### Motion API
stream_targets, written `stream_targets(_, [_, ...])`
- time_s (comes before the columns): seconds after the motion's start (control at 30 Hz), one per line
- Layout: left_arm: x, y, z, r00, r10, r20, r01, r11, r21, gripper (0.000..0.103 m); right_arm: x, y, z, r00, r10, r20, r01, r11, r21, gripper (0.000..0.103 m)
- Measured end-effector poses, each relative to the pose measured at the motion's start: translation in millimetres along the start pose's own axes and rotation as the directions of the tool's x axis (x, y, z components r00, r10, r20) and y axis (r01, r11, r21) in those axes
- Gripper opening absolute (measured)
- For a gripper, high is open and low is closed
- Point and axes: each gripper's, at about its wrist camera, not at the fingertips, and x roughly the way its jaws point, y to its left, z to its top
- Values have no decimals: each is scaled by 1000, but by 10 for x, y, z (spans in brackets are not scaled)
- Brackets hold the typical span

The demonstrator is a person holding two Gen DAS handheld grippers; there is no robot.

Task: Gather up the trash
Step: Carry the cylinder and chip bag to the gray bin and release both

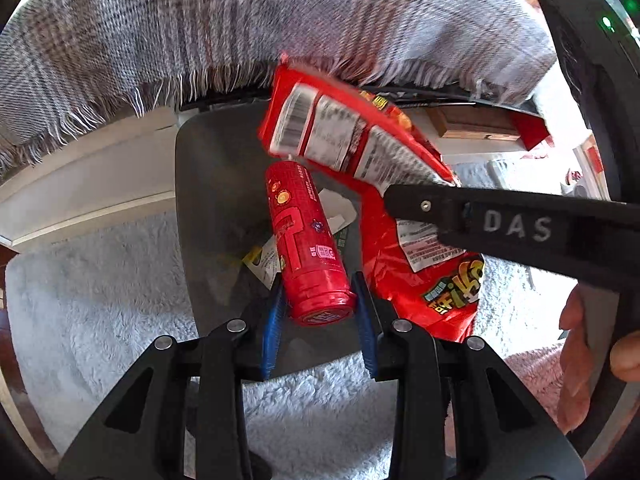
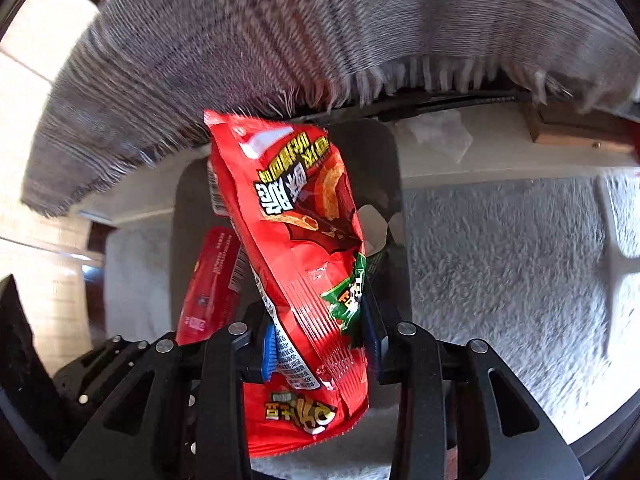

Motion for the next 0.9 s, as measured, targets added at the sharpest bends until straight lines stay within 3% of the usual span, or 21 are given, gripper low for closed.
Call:
stream_targets(0.23, [227, 167, 68, 999, -6, -43, 5, 999, -39, 31, 345, -99, 163, 996, 59, -64, -55, 997, 54, 41])
stream_targets(0.43, [278, 179, 76, 999, -8, -49, 6, 999, -43, 31, 297, -52, 178, 996, 78, -49, -76, 996, 45, 61])
stream_targets(0.7, [39, 254, 30, 1000, 29, 3, -29, 998, -61, 51, -33, -12, 211, 998, 64, 29, -65, 998, 25, 68])
stream_targets(0.9, [-169, 266, -77, 998, 42, 35, -40, 998, -56, 57, -107, 31, 154, 997, 69, 39, -70, 997, 27, 68])
